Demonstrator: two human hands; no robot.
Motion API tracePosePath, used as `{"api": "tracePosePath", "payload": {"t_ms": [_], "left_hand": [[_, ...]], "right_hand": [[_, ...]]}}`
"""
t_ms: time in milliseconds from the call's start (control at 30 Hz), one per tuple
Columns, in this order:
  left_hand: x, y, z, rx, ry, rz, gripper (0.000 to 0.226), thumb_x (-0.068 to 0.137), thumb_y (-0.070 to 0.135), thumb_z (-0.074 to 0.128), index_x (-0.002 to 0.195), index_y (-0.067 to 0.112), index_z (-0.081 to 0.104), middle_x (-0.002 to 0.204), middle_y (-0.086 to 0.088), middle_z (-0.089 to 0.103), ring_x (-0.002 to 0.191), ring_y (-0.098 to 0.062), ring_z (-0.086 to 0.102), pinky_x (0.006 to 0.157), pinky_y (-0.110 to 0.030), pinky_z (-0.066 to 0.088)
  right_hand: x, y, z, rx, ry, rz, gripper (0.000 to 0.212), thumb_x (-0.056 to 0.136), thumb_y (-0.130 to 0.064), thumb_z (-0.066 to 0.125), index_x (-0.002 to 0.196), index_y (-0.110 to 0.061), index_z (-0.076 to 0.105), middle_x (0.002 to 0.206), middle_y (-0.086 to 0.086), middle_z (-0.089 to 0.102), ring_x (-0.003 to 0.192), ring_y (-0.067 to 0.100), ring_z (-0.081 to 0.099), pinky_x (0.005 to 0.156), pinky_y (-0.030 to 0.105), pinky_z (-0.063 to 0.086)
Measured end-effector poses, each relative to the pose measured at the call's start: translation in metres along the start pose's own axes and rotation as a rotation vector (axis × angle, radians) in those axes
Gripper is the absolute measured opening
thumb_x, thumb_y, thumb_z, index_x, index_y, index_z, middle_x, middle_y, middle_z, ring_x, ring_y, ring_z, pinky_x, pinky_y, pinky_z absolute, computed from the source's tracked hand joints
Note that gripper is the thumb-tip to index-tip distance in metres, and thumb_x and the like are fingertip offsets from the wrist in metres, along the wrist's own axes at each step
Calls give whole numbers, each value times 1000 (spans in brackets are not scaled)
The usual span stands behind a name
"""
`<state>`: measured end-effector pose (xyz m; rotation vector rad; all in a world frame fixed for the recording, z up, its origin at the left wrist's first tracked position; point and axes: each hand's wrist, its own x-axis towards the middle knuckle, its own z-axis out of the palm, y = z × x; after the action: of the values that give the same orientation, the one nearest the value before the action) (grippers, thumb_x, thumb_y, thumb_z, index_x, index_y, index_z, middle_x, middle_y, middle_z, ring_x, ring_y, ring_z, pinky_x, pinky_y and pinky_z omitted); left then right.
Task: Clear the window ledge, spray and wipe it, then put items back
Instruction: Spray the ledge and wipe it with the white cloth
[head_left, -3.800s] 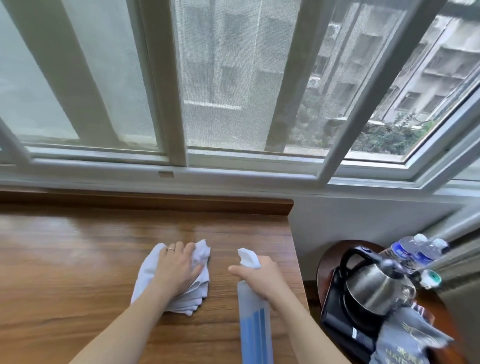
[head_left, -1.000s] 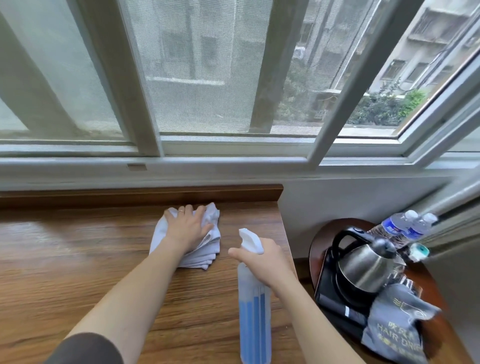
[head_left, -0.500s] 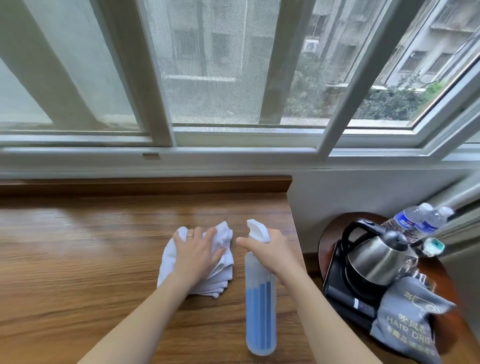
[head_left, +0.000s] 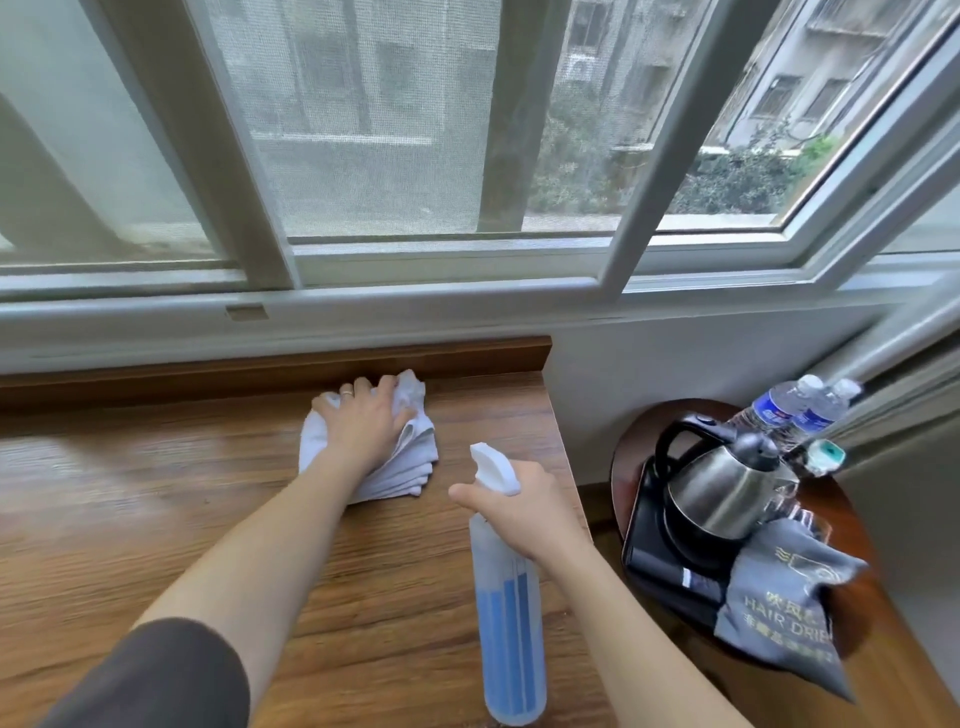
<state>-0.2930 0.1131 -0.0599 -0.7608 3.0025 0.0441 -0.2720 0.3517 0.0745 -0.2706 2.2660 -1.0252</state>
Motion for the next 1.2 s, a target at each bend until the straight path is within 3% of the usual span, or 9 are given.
{"api": "tracePosePath", "payload": {"t_ms": [333,433,533,767,867,1033,1200], "left_hand": [[-28,-1,-3,-55,-35,27,59,92,62,37,136,24,45,123,-12,55,114,-35,50,98,-58,30],[-65,-3,4,-100,32,83,67,82,65,29,124,22,58,107,-13,62,98,-36,59,90,-56,34],[-104,-6,14,-70,138,132,57,79,61,35,110,20,63,92,-11,62,79,-34,61,84,-56,37],[-132,-11,21,-66,199,137,50,82,61,38,110,24,56,89,-8,60,74,-32,59,81,-57,36],[-119,-10,19,-43,135,136,46,86,61,46,113,25,54,95,-8,59,82,-33,59,82,-57,34],[-85,-5,4,-51,-42,30,51,94,60,40,133,28,42,123,-8,51,116,-33,48,96,-59,29],[-64,0,-3,-70,-76,8,52,95,60,36,136,27,37,129,-9,49,123,-34,45,100,-64,27]], "right_hand": [[-9,-3,-2,-6,27,11,36,83,-49,71,74,-18,54,69,-5,53,64,9,47,59,27,35],[-11,-5,-1,-2,34,23,41,82,-50,71,81,-11,61,75,-3,57,69,11,50,62,29,37],[-15,-4,2,6,26,15,36,81,-49,73,74,-18,54,70,-5,53,65,11,47,58,28,34],[-18,6,17,40,-20,12,36,75,-54,71,73,-23,53,68,-4,52,66,13,50,64,33,39],[-22,11,22,36,-27,20,35,72,-56,70,72,-24,53,68,-5,51,65,12,48,63,33,39],[-34,15,24,18,-16,1,34,78,-49,71,68,-23,50,64,-7,48,61,10,44,60,30,35],[-43,19,26,-10,-4,-2,38,79,-50,73,64,-23,49,64,-8,53,63,10,49,61,29,38]]}}
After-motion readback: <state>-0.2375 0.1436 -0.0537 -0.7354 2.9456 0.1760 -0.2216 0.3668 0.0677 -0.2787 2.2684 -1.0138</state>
